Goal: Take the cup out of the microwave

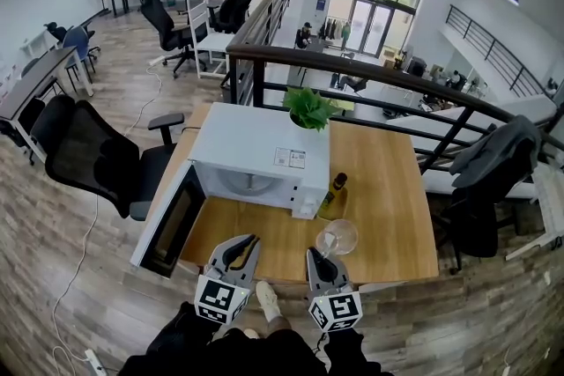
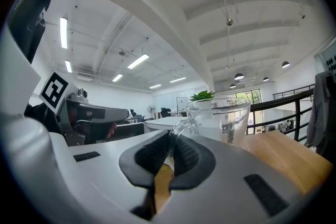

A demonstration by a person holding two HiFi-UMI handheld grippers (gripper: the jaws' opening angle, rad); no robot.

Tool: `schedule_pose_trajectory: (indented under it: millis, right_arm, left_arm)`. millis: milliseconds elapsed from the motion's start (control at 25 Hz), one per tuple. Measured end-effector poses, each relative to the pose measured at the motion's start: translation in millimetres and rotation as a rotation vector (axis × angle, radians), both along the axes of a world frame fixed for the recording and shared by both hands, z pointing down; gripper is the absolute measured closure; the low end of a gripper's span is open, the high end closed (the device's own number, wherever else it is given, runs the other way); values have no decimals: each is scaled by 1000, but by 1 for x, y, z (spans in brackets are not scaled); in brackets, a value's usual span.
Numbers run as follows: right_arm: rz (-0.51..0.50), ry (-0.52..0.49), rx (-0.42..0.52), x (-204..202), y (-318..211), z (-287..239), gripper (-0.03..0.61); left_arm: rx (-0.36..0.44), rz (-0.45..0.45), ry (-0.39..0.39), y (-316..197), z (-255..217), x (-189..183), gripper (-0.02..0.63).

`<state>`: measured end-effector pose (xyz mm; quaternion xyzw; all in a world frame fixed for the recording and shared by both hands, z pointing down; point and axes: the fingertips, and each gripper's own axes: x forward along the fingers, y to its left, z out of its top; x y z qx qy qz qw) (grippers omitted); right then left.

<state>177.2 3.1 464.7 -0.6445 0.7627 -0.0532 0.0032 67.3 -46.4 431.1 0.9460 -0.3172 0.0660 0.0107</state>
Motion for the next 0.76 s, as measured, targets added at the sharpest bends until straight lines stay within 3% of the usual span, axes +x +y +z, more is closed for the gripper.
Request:
schedule_pose_trajectory:
  millis: [760]
  right_arm:
    - [-9,-1,-3,-10,-8,3,561]
  left_arm:
    - [-2,-8,-1,-8,3,-11,566]
